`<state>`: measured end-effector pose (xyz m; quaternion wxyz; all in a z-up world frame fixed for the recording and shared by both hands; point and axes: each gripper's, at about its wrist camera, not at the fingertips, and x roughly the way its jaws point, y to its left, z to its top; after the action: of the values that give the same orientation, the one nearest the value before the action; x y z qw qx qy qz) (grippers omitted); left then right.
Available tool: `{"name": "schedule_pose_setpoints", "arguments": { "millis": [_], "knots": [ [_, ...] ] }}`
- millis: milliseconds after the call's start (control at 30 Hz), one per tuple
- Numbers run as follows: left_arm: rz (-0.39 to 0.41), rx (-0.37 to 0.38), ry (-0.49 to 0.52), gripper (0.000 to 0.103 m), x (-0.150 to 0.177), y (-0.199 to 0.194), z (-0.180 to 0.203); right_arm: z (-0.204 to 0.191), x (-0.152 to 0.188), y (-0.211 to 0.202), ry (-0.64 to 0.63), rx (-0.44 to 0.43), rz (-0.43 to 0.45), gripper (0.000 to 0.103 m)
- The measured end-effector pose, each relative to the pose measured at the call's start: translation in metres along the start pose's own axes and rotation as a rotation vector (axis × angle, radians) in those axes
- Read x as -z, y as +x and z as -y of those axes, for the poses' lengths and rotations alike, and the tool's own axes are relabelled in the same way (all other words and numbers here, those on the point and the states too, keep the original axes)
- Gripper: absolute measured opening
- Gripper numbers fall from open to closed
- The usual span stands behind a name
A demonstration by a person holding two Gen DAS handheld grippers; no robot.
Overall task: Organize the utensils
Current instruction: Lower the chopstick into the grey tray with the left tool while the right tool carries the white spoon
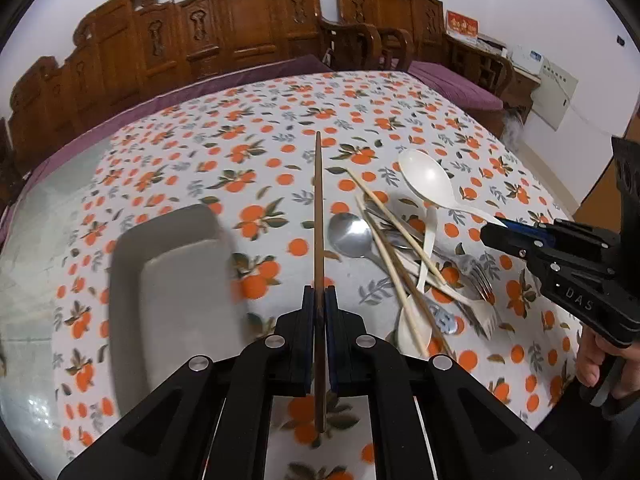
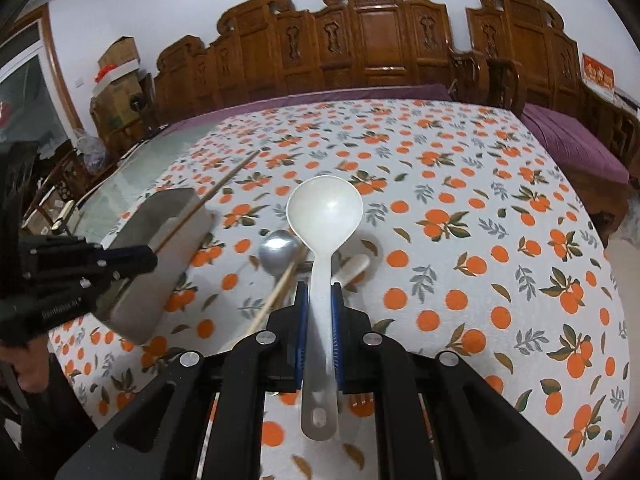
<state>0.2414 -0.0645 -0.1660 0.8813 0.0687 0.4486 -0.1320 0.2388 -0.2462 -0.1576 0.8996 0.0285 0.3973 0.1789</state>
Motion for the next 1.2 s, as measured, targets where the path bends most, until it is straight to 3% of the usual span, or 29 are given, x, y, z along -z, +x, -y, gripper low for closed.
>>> {"name": "schedule_pose_setpoints", "arguments": {
  "millis": [400,933,1200],
  "knots": [
    [-0.021,-0.070,-0.030,0.004,0.021,-0.022,-0.058,-0.036,0.007,-0.012,-0.074,0.020,0.008,0.012],
    [-0.098,-0.058,-0.085,0.005,0.040,0.008,-0.098,-0.081,-0.002,-0.024,-0.127,0.033,0.003,0.012],
    [-0.038,-0.056,-0.115,0.032,0.037,-0.028,-0.113,-0.111,-0.021,-0.024,-0.140,-0.009,-0.008,0.012]
  ]
}}
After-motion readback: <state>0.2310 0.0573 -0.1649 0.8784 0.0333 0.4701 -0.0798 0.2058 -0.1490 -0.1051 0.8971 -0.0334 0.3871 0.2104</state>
